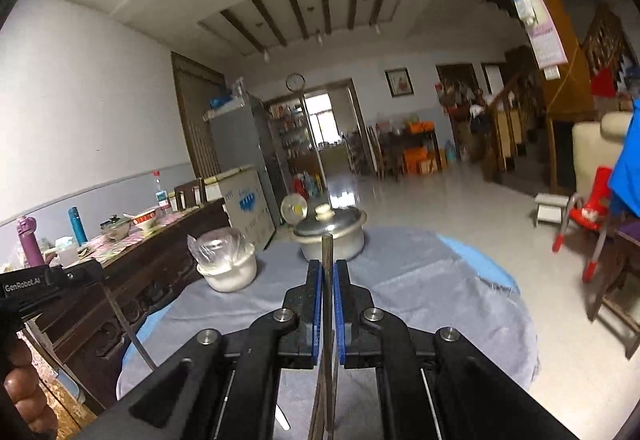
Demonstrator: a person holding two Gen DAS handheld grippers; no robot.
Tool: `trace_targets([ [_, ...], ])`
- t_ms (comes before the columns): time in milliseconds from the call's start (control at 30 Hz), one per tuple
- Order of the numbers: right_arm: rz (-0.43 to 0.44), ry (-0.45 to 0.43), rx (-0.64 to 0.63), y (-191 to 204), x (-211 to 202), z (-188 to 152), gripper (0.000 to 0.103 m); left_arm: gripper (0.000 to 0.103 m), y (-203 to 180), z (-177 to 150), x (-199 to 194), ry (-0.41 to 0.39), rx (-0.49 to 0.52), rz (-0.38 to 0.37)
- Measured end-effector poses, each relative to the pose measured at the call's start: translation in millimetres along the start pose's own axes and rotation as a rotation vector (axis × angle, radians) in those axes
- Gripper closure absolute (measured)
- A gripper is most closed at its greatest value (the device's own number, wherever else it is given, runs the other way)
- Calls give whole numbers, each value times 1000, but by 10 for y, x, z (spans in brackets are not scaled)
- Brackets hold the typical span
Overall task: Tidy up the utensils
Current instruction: 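Carry the chopstick over the dark metal cup and lower it in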
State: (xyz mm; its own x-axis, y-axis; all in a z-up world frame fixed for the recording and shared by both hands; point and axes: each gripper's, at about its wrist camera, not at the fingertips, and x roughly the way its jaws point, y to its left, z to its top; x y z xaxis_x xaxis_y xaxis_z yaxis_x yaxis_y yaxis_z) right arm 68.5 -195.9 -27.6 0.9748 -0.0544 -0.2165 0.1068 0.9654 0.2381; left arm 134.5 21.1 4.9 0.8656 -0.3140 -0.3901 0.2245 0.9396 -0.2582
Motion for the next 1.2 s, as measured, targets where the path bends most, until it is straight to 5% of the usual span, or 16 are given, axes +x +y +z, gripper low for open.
trace_targets([
  [533, 132, -175, -30, 459, -687, 372, 97, 97, -15, 151, -704, -169, -55, -47],
  [800, 185, -99, -43, 544, -678, 280, 97, 97, -55, 47, -613, -133, -58, -71],
  [1200, 140, 112, -81, 500, -295, -86, 97, 97, -3, -351, 19, 41, -54, 2],
])
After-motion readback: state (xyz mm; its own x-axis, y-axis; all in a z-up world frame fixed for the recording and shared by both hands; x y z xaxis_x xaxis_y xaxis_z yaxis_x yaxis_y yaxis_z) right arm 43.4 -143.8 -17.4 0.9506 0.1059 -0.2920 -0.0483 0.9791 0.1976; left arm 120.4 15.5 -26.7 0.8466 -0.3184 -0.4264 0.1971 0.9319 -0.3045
